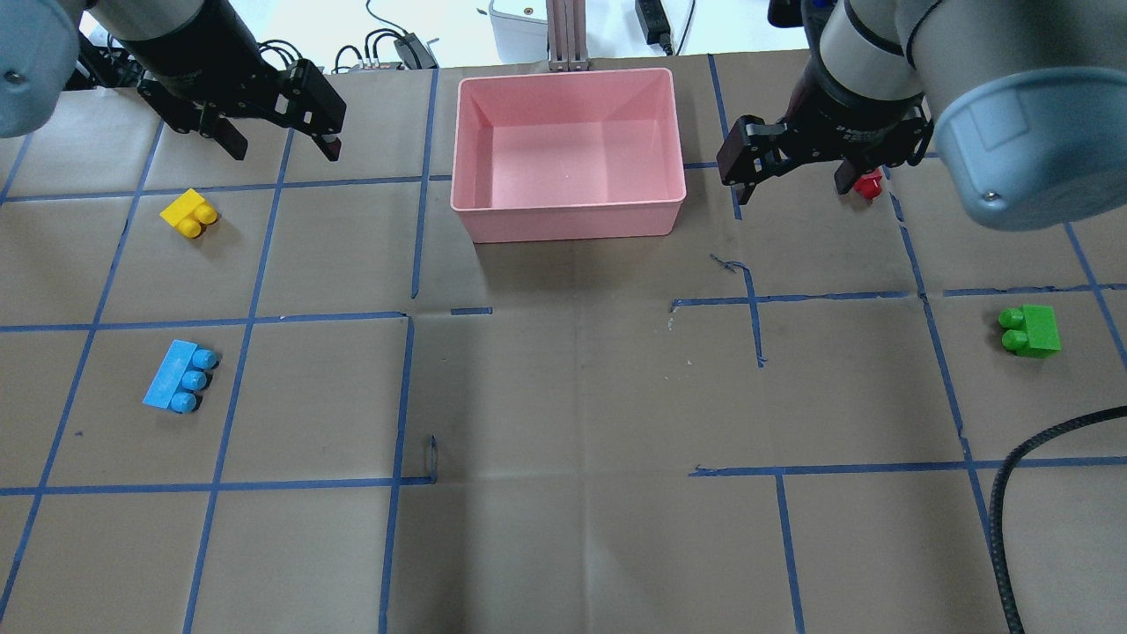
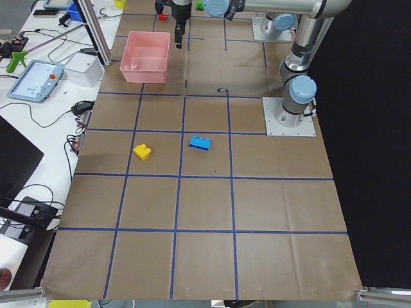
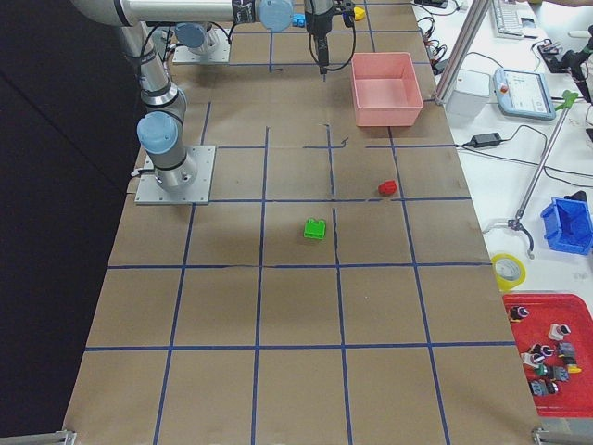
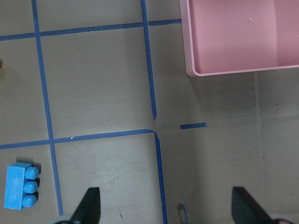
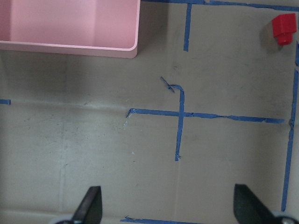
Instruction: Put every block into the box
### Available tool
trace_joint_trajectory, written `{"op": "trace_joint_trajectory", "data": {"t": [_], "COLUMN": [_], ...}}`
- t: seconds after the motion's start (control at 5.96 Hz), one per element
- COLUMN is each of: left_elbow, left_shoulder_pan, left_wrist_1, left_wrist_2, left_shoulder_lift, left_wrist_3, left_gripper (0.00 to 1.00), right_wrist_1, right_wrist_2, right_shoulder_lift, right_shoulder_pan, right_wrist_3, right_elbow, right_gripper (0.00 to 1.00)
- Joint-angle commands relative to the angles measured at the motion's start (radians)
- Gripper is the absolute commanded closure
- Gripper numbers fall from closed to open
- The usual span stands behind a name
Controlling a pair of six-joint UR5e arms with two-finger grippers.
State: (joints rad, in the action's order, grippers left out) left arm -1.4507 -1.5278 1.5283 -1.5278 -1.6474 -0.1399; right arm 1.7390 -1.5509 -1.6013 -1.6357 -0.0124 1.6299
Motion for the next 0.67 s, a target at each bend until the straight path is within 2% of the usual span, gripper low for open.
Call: {"op": "trace_joint_trajectory", "data": {"t": [0.0, 0.5], "left_elbow": [0.0, -0.007], "left_shoulder_pan": [0.0, 0.0], "left_wrist_1": [-0.001, 0.0], "left_wrist_2": [0.0, -0.002], "left_shoulder_lift": [0.0, -0.002], "left_wrist_3": [0.0, -0.003], "left_gripper": [0.0, 0.0], "right_wrist_1": [0.004, 0.002], "right_wrist_2": [0.0, 0.0], "right_shoulder_lift": [-0.002, -0.002], "right_shoulder_pan": [0.0, 0.002], "right_wrist_3": [-0.001, -0.001], "right_elbow": [0.002, 0.007], "right_gripper": [0.0, 0.0]}}
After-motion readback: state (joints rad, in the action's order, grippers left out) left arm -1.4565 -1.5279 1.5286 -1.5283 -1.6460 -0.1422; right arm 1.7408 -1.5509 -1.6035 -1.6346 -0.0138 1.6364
